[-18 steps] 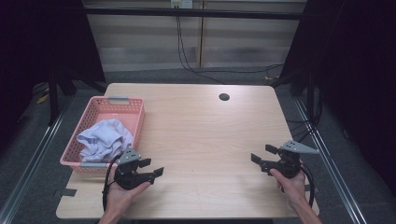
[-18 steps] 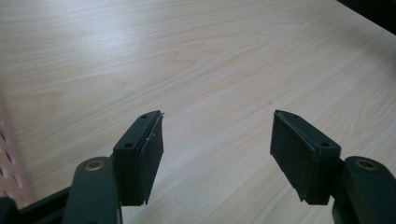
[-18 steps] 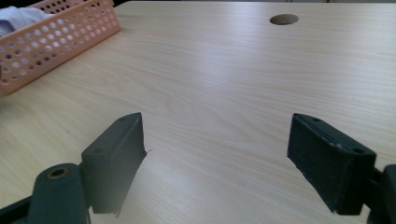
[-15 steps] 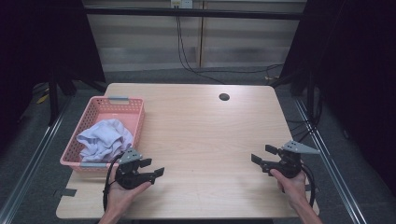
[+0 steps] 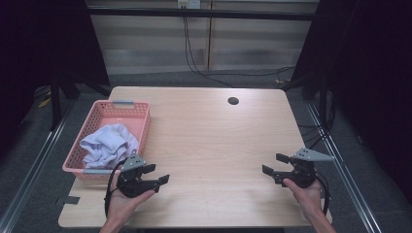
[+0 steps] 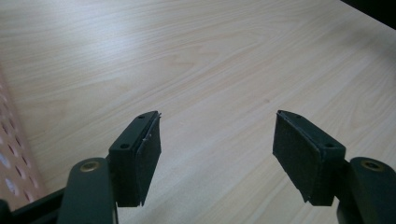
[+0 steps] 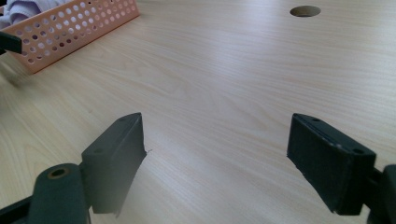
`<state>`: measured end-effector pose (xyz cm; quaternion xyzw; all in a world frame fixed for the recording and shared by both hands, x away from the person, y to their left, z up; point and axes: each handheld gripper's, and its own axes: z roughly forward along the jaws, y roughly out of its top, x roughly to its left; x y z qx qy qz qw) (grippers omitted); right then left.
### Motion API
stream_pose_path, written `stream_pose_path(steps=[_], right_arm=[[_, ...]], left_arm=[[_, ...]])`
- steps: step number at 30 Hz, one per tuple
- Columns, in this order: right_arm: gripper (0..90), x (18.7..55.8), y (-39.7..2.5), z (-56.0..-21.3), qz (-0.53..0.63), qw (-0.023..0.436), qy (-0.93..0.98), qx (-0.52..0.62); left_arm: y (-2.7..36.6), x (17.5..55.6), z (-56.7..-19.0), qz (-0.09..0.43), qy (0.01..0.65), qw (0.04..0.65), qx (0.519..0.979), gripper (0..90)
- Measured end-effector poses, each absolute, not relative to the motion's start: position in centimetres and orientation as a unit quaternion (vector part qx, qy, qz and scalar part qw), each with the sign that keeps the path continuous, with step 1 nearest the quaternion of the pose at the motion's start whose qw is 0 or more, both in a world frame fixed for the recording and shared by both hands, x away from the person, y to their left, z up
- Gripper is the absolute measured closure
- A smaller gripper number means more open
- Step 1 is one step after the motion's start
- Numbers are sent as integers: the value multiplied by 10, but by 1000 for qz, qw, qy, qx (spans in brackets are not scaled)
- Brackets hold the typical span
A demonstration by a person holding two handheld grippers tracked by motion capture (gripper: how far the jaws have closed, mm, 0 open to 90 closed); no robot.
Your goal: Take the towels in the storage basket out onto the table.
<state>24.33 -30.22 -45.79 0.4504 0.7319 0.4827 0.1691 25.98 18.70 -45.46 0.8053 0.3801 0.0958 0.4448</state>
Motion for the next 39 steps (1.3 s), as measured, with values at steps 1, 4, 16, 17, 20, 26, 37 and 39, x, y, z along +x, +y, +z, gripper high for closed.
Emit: stream_pose_path(steps=[1,4,16,17,20,26,37,39], right_arm=[[185,243,-302,-457,483,169,732,450],[191,241,-301,-457,485,165,734,446],[171,246,-295,-464,469,155,751,438],[171,246,-294,-464,469,154,752,436],[168,248,-291,-466,463,149,760,431],[153,249,-287,-468,457,140,767,427],[147,249,-284,-469,457,141,768,426],[148,249,-285,-469,457,140,768,427]], left_arm=[[188,258,-453,93,374,441,810,322],[192,256,-449,98,369,440,812,314],[249,272,-410,125,414,432,791,213],[253,274,-407,138,418,432,787,216],[268,282,-398,154,427,432,779,221],[291,304,-389,160,450,407,779,195],[307,353,-386,154,484,366,780,187],[310,363,-388,149,489,355,783,186]])
